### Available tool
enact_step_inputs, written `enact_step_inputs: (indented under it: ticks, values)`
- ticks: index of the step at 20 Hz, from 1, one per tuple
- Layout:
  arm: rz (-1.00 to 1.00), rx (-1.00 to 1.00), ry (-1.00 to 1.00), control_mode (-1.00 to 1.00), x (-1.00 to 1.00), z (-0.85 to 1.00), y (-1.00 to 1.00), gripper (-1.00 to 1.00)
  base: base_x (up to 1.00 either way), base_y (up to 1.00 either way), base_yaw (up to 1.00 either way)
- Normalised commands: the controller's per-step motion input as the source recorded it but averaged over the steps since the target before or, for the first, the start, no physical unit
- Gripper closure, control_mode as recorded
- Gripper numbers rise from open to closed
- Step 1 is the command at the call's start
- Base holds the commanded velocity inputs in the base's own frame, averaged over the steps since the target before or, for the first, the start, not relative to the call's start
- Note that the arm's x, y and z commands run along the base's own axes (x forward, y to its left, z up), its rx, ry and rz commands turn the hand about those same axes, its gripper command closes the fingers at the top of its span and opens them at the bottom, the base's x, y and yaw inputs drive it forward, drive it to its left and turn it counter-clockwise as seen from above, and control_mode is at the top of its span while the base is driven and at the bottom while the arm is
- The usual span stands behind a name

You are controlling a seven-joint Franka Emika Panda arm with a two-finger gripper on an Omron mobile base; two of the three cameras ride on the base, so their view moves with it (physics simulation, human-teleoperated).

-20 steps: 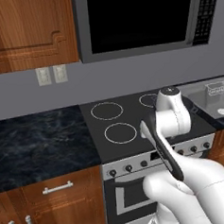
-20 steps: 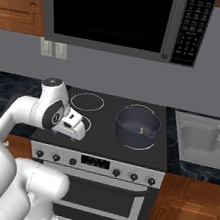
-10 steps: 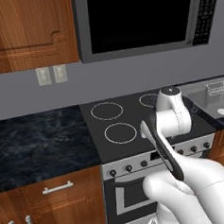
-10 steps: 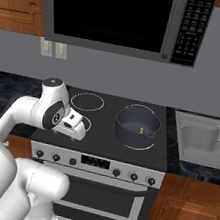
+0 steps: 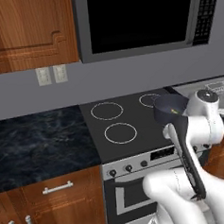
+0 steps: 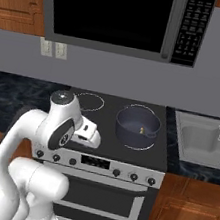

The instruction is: Retrieve the frozen meat and place it in the pot on a burner. Then turn the burner on.

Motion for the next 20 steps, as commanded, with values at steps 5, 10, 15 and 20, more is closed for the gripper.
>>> enact_step_inputs:
  ticks: [5, 10, 15, 20]
  values:
    - [0.08, -0.04, -0.59, -1.0, -0.94, 0.0, -0.55, -1.0, 0.0, 0.0, 0.0]
    - [0.05, -0.01, -0.7, -1.0, -1.0, 0.03, -0.34, -1.0, 0.0, 0.0, 0.0]
    - [0.01, -0.01, -0.58, -1.0, -0.52, 0.01, -0.4, -1.0, 0.0, 0.0, 0.0]
    - [0.0, -0.01, -0.32, -1.0, -0.14, -0.37, -0.55, -1.0, 0.0, 0.0, 0.0]
